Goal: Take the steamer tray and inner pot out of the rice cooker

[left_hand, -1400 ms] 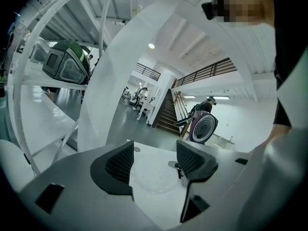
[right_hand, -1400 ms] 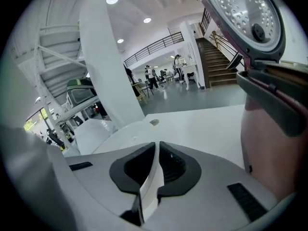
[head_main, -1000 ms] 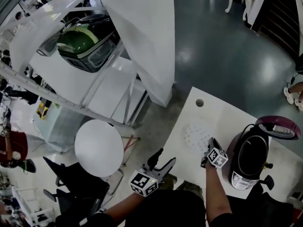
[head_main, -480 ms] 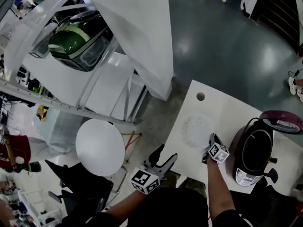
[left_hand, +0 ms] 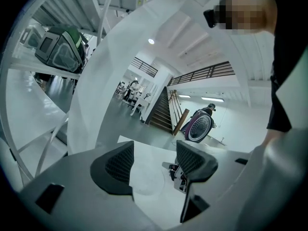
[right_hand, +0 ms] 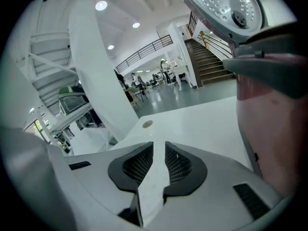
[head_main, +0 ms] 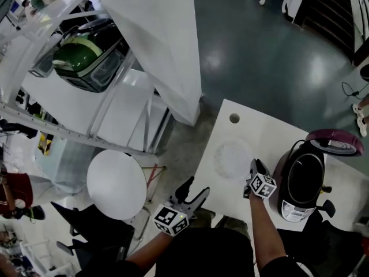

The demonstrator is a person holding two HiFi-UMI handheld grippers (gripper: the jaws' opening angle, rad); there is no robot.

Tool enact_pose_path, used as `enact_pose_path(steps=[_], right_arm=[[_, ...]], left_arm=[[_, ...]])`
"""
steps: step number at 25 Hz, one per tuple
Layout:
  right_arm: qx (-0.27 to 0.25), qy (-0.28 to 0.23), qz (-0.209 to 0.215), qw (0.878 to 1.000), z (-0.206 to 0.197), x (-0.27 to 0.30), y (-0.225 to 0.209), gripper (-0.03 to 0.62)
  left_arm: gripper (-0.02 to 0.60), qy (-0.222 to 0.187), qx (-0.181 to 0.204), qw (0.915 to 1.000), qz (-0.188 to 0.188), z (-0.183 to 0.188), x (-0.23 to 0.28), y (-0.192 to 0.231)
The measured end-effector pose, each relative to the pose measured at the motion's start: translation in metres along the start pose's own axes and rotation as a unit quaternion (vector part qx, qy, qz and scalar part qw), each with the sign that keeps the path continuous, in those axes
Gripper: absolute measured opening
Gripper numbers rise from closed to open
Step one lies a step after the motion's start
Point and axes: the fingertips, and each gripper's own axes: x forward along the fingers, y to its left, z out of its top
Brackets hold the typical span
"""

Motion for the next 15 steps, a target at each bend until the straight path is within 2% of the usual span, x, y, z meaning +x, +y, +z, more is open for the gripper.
enact_pose_path(steps=[4,8,11,15], right_arm=[[-0.032,-0.03,0.05,0.998,0.034,-0.028,0.04,0.044],[-0.061,-0.077,0.079,0.992,0.076,-0.078,0.064,0.044],[-0.069,-0.104,0.077,0.989,0.1,-0.12,0.062,0.043],[-0.057,-0.127,0.074,0.988,0.128,-0.168,0.039,0.028]], left_arm=[[0.229,-0.001,0.0,0.9998,-0.018,0.006,0.007,-0.01],[0.152,0.005,-0.004,0.9987,-0.051,0.007,0.018,-0.033],[0.118,0.005,0.014,0.9974,-0.071,0.009,0.028,-0.055],[0.077,-0.008,0.033,0.9948,-0.096,0.016,0.052,-0.093]])
